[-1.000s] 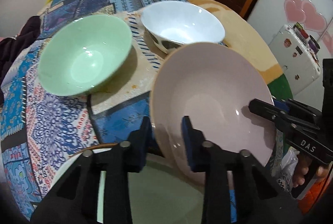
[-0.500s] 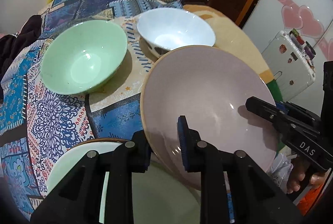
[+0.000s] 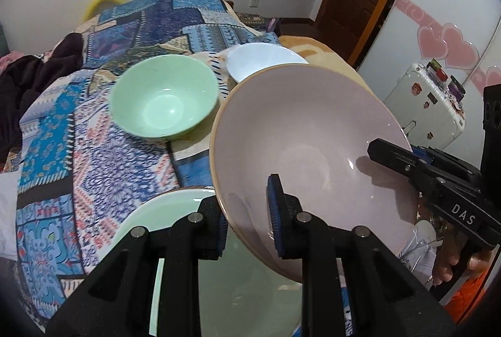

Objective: Organize plates and bowls
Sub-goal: 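Carry the pink bowl with the left tool over the stacked plates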

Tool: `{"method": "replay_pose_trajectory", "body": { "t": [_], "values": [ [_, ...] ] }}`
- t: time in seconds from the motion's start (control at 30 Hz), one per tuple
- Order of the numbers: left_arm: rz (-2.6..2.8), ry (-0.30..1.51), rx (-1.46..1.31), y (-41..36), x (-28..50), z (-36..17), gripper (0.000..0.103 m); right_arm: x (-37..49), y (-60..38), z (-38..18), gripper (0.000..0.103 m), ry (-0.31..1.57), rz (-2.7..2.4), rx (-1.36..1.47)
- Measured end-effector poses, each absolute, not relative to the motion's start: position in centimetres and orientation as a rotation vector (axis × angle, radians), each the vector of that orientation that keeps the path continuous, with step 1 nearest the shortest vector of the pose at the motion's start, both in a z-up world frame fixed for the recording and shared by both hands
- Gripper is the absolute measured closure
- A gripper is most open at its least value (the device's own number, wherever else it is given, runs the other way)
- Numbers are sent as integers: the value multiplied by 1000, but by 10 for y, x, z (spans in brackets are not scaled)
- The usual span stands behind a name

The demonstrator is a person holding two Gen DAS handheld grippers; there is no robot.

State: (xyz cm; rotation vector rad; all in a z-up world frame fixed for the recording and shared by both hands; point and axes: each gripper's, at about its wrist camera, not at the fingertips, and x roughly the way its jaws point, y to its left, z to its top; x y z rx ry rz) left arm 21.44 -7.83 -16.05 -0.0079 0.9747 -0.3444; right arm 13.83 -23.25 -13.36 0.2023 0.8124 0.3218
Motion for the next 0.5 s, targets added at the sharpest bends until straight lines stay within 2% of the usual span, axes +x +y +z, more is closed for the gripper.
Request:
{"method": "replay_pose_trajectory", "body": {
  "t": [0.5],
  "values": [
    [-217, 923, -63, 5, 177, -141, 80, 138, -152, -123, 82, 800, 453, 117]
  ]
}}
